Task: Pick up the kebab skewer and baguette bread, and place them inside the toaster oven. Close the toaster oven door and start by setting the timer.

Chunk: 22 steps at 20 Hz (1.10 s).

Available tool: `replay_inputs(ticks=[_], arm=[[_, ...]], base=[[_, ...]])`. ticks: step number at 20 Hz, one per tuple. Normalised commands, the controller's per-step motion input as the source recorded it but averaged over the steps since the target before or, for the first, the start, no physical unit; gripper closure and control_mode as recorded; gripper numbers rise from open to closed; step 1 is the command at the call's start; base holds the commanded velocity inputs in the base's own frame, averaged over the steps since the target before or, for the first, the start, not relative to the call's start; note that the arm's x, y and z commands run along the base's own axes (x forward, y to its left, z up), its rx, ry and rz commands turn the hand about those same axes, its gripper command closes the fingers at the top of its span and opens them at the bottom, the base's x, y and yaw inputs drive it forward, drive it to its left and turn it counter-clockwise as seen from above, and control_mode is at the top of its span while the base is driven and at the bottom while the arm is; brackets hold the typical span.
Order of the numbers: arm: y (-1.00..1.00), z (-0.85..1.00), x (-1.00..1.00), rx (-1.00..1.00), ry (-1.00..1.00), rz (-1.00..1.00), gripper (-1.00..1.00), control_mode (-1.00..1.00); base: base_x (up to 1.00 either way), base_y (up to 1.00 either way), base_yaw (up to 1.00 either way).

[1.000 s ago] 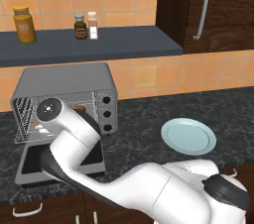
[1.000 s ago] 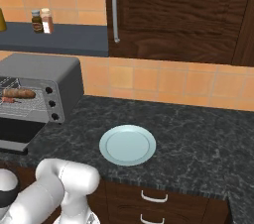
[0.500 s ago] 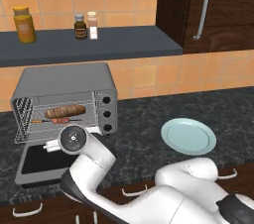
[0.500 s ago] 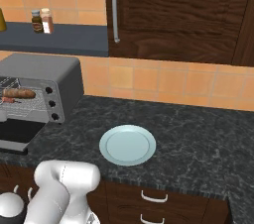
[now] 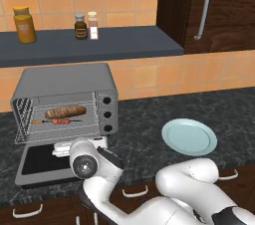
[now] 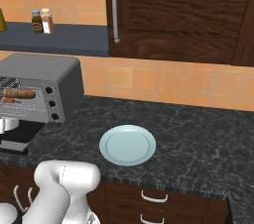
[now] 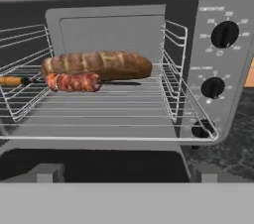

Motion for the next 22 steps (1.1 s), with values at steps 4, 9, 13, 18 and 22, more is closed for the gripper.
replay_inputs(ticks=[4, 9, 13, 18, 22], arm=[[0.28, 0.0, 0.16, 0.03, -0.17, -0.02, -1.0, -1.0], [0.32, 0.09, 0.03, 0.0, 0.0, 0.0, -1.0, -1.0], [0.3, 0.13, 0.1, 0.0, 0.0, 0.0, -1.0, -1.0], [0.14, 0.0, 0.08, 0.0, 0.0, 0.0, -1.0, -1.0], [0.19, -0.01, 0.16, -0.01, 0.0, 0.0, -1.0, -1.0]], base=[[0.0, 0.0, 0.0], [0.0, 0.0, 0.0], [0.0, 0.0, 0.0], [0.0, 0.0, 0.0], [0.0, 0.0, 0.0]])
